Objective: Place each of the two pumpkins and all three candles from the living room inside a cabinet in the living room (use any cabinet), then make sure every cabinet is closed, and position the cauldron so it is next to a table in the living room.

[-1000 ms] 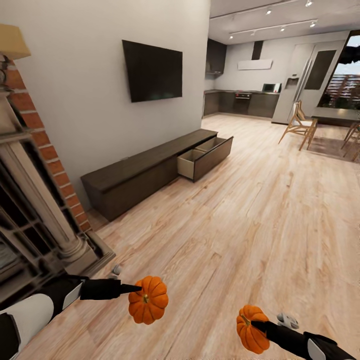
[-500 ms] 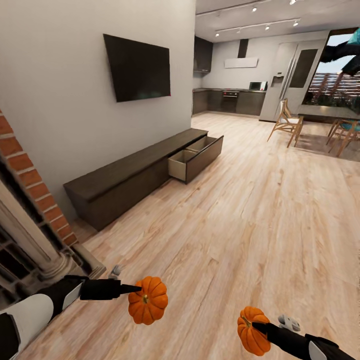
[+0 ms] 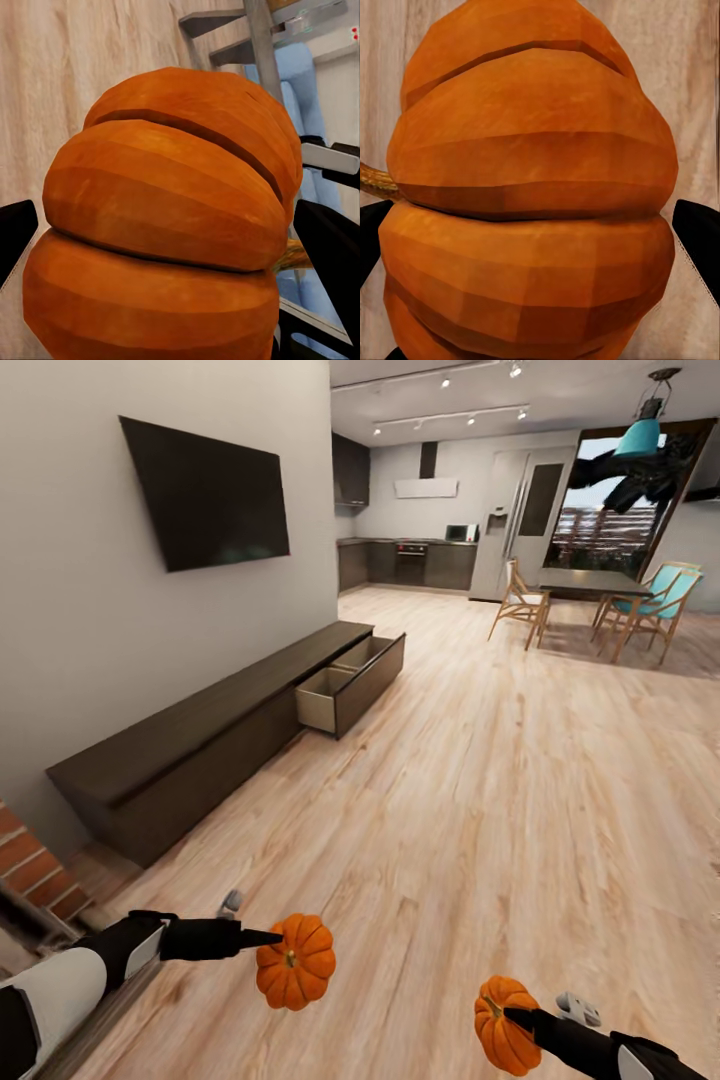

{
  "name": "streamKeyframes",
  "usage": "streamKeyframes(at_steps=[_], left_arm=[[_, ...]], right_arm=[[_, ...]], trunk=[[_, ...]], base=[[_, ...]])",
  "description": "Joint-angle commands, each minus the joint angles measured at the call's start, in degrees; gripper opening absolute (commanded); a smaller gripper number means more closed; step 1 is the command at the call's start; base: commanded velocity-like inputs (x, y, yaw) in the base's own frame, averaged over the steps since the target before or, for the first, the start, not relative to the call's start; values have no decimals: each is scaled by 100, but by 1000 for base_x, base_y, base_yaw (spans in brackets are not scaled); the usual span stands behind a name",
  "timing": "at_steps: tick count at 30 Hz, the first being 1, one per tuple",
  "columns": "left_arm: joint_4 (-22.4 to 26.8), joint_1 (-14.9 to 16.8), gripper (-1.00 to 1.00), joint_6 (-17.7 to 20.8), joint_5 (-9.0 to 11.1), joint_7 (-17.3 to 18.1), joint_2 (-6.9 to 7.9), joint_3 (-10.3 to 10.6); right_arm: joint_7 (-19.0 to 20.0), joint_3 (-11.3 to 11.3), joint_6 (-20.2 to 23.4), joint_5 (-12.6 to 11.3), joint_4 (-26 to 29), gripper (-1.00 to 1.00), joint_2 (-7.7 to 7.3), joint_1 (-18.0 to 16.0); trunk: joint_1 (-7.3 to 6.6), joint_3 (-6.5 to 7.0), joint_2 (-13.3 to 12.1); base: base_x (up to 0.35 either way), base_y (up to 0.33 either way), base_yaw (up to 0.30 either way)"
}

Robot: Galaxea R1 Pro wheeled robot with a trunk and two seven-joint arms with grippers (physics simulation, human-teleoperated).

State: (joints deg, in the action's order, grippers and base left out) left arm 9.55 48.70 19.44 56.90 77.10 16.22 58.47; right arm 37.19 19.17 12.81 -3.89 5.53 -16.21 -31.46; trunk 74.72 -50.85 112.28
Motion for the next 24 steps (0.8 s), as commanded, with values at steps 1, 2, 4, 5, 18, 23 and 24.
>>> streamKeyframes(at_steps=[1, 2, 4, 5, 18, 23, 24], left_arm=[[3, 0, -100, -2, 5, -2, -3, -45], [3, 0, -100, -2, 5, -2, -3, -43], [3, 0, -100, -2, 5, -2, -3, -39], [3, -1, -100, -2, 5, -2, -1, -39], [2, 0, -100, -7, 2, -7, -3, -30], [3, 0, -100, -10, -3, -10, -20, -21], [2, 0, -100, -10, -3, -15, -24, -20]], right_arm=[[-2, 8, 2, -7, 1, -100, -2, 0], [-2, 8, 2, -7, 1, -100, -3, 0], [-2, 8, 2, -7, 1, -100, 13, 0], [-2, 8, 2, -7, 1, -100, 15, 0], [-10, 8, -38, -7, -11, -100, 23, 0], [-8, 8, -79, -7, -76, -100, 25, 0], [-6, 8, -83, -7, -77, -100, 21, 0]], trunk=[[0, 3, 0], [0, 5, 0], [0, 10, 0], [0, 12, 0], [0, 43, 0], [0, 56, 0], [0, 59, 0]], base=[[316, 79, -281], [317, 77, -281], [318, 54, -281], [319, 25, -281], [321, 3, -281], [327, 0, -281], [329, 0, -281]])
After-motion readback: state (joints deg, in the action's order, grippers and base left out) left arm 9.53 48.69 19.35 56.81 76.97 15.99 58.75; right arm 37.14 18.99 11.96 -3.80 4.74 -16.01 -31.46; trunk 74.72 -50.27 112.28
